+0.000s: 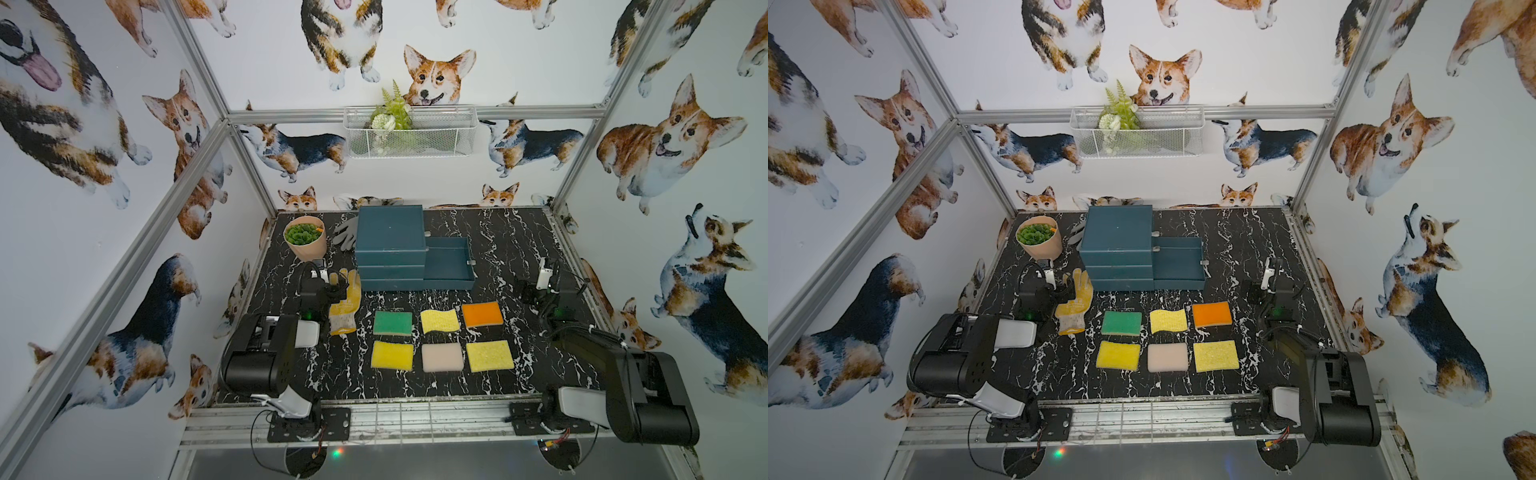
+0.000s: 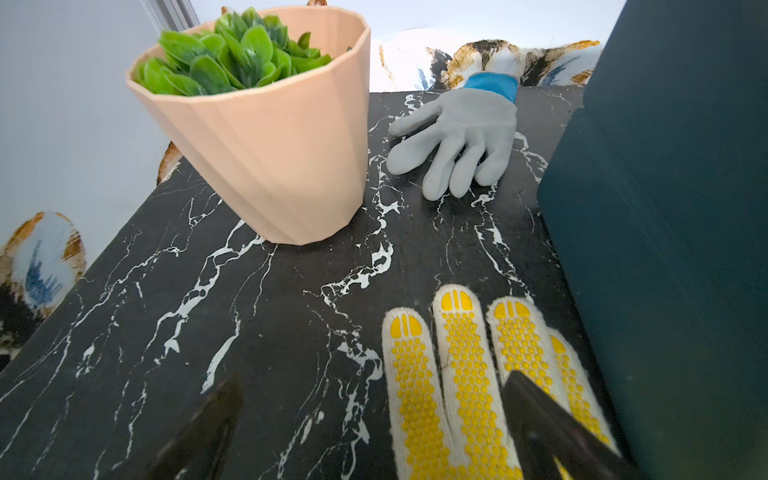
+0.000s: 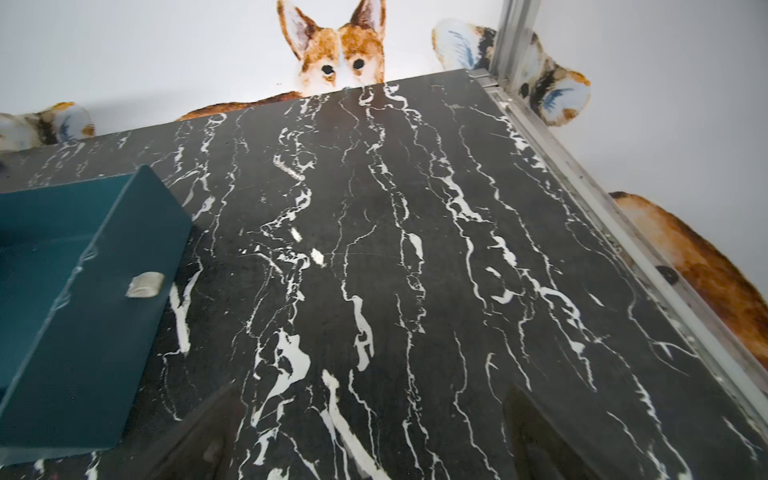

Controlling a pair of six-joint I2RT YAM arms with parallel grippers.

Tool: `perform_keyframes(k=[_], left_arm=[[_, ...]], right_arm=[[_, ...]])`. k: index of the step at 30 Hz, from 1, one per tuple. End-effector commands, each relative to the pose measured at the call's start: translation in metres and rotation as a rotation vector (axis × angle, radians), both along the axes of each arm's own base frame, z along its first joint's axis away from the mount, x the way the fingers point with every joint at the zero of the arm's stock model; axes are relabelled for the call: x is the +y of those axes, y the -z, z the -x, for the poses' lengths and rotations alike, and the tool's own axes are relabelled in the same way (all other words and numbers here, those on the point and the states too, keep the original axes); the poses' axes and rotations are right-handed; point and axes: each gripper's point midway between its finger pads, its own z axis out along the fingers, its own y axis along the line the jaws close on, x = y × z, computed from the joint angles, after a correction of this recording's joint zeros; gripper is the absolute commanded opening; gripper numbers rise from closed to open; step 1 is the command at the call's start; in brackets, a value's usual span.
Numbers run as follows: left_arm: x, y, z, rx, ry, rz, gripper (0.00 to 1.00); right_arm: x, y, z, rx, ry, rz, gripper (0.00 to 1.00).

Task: Take the sponge out of the drawer
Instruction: Reset both arms

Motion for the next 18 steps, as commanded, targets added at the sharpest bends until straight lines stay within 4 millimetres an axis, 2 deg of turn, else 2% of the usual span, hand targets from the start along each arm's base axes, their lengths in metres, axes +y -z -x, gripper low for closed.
perform_keyframes(k=[1,4,8,18], left_arm=[[0.001,-0.011,-0.004,-0.048,-0.001,-0.016,1.00],[0.000,-0.011,-0.004,-0.047,0.000,-0.014,1.00],[0.001,-0.012,-0.004,-0.050,-0.001,-0.014,1.00],[0.000,-0.011,-0.004,-0.049,0.000,-0.015,1.00]], right_arm=[[0.010,0.002,-0.011,-0.058,-0.077,0.027,1.00],[0.014,0.013,-0.020,-0.039,-0.098,0.018,1.00],[0.007,0.013,-0.023,-0.050,-0.063,0.012,1.00],[0.007,0.012,-0.022,-0.059,-0.057,0.011,1.00]])
